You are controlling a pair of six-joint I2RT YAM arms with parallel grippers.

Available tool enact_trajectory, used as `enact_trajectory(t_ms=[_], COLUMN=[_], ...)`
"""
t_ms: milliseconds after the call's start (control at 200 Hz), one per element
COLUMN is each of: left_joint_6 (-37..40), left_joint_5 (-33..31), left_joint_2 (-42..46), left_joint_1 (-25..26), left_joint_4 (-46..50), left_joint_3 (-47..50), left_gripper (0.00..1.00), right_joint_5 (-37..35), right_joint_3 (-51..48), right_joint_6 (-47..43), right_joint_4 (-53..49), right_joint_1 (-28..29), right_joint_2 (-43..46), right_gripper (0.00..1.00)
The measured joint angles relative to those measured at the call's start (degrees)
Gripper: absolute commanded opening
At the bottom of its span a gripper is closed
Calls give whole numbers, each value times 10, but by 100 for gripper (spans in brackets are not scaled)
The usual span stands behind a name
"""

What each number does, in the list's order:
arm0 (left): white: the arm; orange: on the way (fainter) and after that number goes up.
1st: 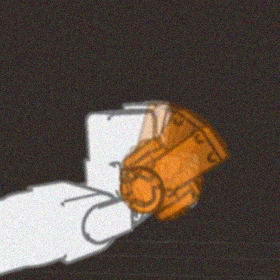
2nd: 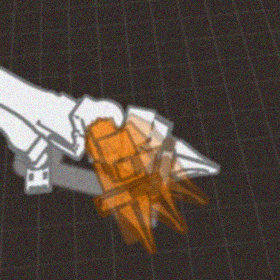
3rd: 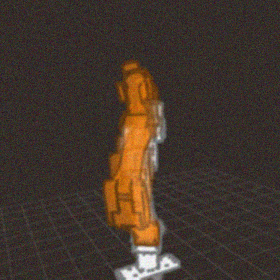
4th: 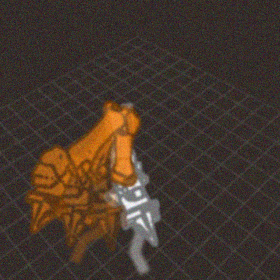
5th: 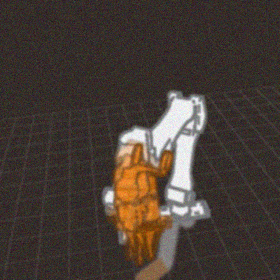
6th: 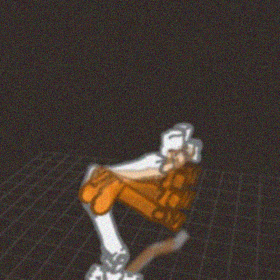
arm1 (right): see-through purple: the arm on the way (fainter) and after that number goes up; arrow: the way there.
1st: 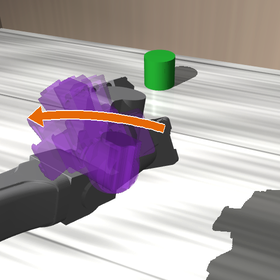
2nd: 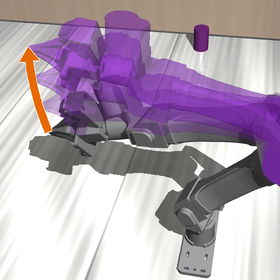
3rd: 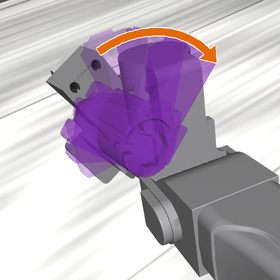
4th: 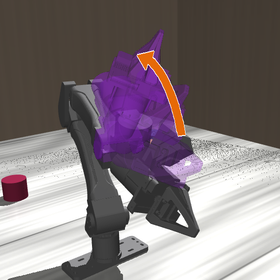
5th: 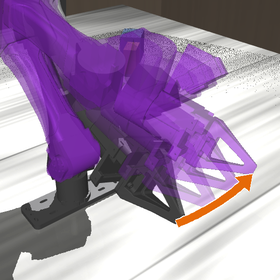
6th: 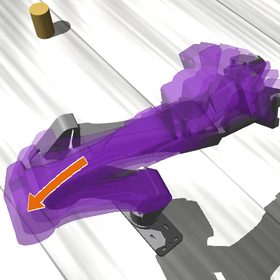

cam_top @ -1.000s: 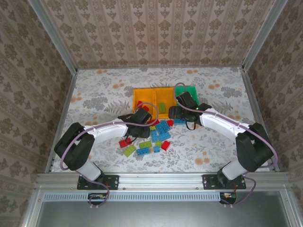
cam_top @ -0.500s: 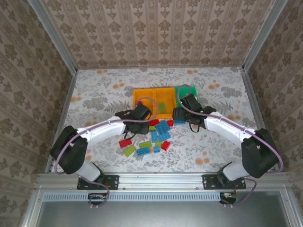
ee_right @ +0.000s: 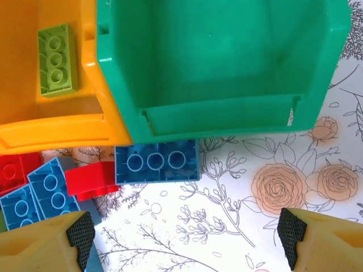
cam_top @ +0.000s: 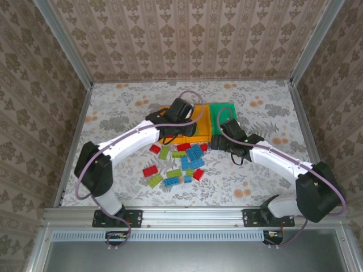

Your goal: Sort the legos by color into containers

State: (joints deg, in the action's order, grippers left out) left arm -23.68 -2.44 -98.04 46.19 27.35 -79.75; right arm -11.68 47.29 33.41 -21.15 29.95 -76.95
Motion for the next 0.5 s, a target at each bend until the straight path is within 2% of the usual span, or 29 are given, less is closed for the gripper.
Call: enact_trajectory(t_ms=[315, 500], left_joint_6=[23, 32], left_joint_5=[44, 44], left_joint_2=[-127, -146], left_joint_1=[-28, -32], left_joint_4=[-9, -9], left_joint_3=[-90, -115], left_gripper=[40, 52], right_joint_5=[0, 2], right_joint_3=[-57, -64], right_joint_6=[11, 11], right_joint_4=[3, 22], right_joint_1=[15, 15], right_joint_2=[41, 34], right_gripper=[85, 87])
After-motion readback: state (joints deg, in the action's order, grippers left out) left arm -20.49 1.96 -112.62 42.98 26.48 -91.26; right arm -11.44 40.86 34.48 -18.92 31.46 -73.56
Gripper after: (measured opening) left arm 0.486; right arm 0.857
